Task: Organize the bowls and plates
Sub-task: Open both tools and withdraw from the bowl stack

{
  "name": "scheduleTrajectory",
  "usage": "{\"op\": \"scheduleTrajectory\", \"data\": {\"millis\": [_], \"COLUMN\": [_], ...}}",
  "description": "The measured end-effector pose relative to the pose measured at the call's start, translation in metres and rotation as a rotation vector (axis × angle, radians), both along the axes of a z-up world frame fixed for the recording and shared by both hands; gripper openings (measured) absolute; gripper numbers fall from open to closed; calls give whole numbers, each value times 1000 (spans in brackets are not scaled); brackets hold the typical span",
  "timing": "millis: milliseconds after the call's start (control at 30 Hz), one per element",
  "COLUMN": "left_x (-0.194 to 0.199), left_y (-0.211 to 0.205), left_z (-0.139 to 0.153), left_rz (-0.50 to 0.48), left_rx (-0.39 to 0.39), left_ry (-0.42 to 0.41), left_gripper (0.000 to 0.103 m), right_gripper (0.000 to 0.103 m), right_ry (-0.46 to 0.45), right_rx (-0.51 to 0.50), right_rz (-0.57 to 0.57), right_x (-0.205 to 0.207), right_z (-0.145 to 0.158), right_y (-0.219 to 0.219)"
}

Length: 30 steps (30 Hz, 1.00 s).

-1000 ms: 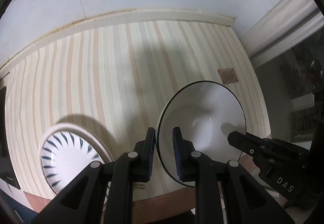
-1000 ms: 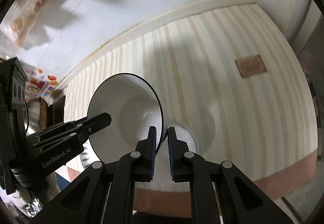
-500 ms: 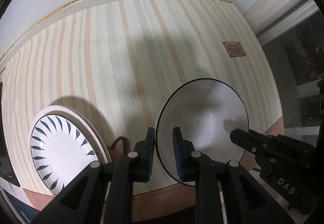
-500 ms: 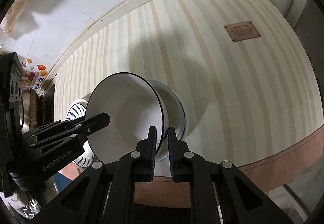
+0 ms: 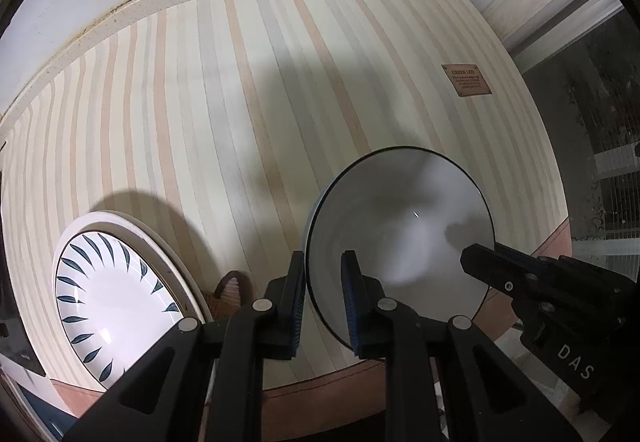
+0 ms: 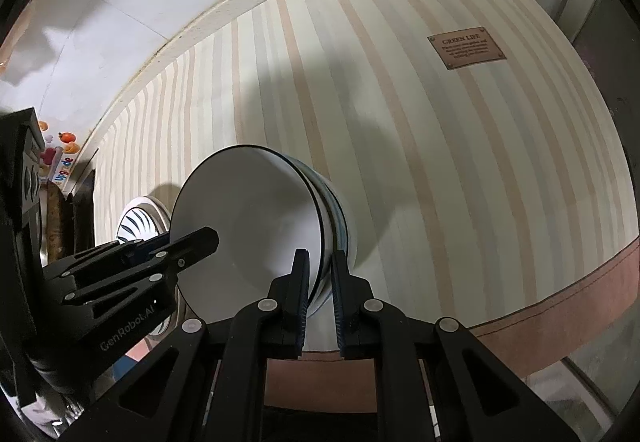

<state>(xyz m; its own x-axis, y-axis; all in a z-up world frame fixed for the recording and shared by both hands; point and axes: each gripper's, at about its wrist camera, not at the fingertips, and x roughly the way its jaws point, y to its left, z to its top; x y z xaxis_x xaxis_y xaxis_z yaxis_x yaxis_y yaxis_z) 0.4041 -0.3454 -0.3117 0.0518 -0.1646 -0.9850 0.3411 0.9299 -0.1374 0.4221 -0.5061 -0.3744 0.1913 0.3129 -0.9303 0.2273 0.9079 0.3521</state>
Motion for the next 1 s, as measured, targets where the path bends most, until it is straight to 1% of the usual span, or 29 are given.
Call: {"op": "scheduleTrajectory", "data": {"millis": [233,300,400,467,500,533,567,633,667,733,833,933,967,1000], "left_x": [-5,-9,-17,-25,-27,-32,-37,-45,-50,-60,-74,-85,-89,-92], "left_y": [2,4,10,14,16,18,22,30,34,42,50,57,59,61], "left_z": [2,6,20,31,36,42,49,62,70,83,101,116,123,127], "left_rz": [0,-2,-1,-10,-12,-16,-20,-19,-20,-21,-28,-25,-25,-26], "left_rx": [7,18,20,17,17,20,19,6,-3,-16,-27,-53,-62,-67], "left_ry": [9,3,-31,-60,-72,-90,-105,-124,-134,-153,-180,-188,-196,-200], "left_gripper": [16,16,17,18,19,22,25,28,28,28,31,32,34,39], "right_gripper": [16,17,18,25,32,37,40,46,48,57,63,68,70,74], "right_ry": [15,19,16,8,-2,-11,-26,-50,-63,-93,-140,-187,-203,-214], "right_rx": [-16,-16,-34,-56,-69,-77,-89,-110,-121,-135,-159,-169,-175,-179], "right_rz": [3,2,15,23,26,29,34,39,43,51,59,65,65,63], "right_x": [0,-1,-6,-12,-16,-19,-25,-35,-41,-53,-71,-87,-93,-97], "right_z": [1,2,9,16,21,25,32,45,53,68,95,121,129,136], "right_y": [3,3,6,8,10,11,13,16,18,22,28,34,36,37]}}
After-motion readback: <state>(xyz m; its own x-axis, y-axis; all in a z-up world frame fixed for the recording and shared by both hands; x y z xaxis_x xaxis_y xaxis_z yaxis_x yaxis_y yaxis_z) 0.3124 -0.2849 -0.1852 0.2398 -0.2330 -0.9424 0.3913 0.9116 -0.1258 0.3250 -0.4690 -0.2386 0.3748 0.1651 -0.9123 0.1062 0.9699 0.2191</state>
